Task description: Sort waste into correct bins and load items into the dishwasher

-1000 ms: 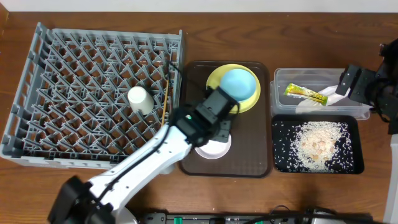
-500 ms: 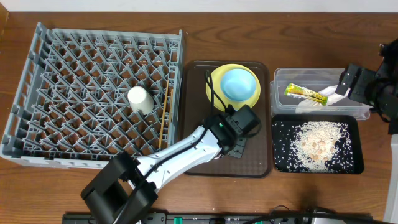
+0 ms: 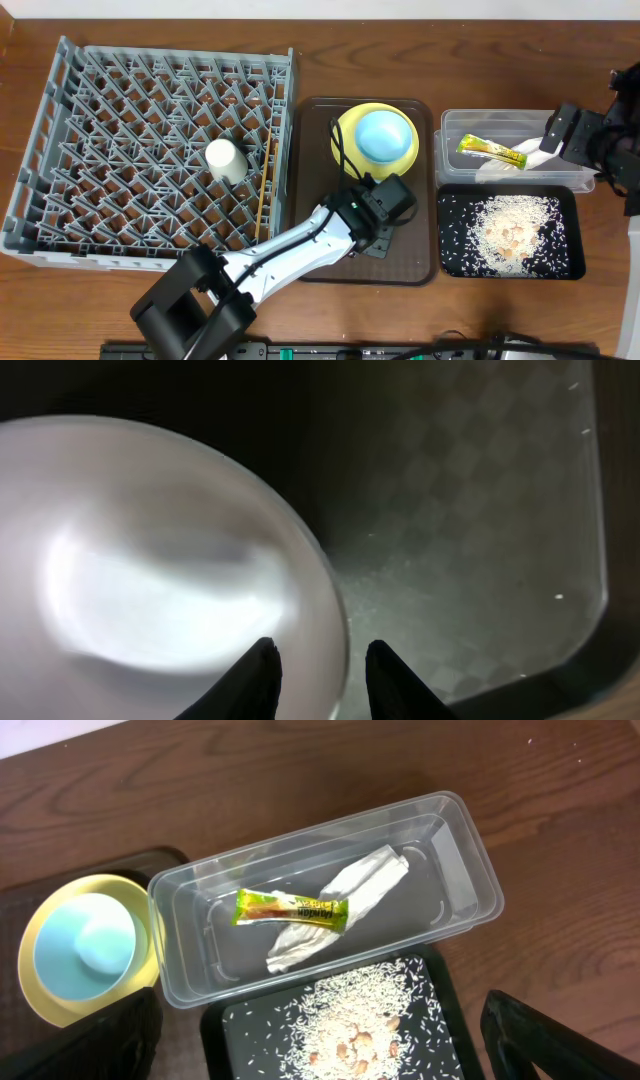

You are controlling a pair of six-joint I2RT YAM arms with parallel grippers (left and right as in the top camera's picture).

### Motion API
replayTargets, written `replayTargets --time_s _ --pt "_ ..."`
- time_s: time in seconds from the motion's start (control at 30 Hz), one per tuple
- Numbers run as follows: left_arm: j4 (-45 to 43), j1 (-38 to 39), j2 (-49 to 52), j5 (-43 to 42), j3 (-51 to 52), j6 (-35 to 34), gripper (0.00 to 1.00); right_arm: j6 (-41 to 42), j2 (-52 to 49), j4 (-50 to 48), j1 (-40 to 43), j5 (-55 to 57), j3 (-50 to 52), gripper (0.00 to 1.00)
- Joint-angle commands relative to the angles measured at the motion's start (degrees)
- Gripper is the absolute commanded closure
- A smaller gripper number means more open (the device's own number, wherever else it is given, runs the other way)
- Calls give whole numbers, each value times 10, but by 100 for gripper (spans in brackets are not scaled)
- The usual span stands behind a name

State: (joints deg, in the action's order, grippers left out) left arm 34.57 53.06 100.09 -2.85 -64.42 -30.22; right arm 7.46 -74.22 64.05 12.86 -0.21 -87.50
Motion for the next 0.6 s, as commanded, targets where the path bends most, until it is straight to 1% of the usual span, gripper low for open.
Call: replayTargets --time_s 0.0,0.03,0.1,0.3,0.57 --pt "-4 2 -1 5 16 -3 69 8 0 1 2 -1 -6 1" --pt "-4 2 -1 5 16 -3 73 8 0 1 2 -1 -6 1" --pt "-5 2 -1 5 16 -3 76 8 0 1 2 -1 -6 1" --pt "5 2 -1 -12 16 -6 76 8 0 1 2 0 -6 1" --pt "9 4 -1 -10 20 -5 76 8 0 1 2 -1 -6 1"
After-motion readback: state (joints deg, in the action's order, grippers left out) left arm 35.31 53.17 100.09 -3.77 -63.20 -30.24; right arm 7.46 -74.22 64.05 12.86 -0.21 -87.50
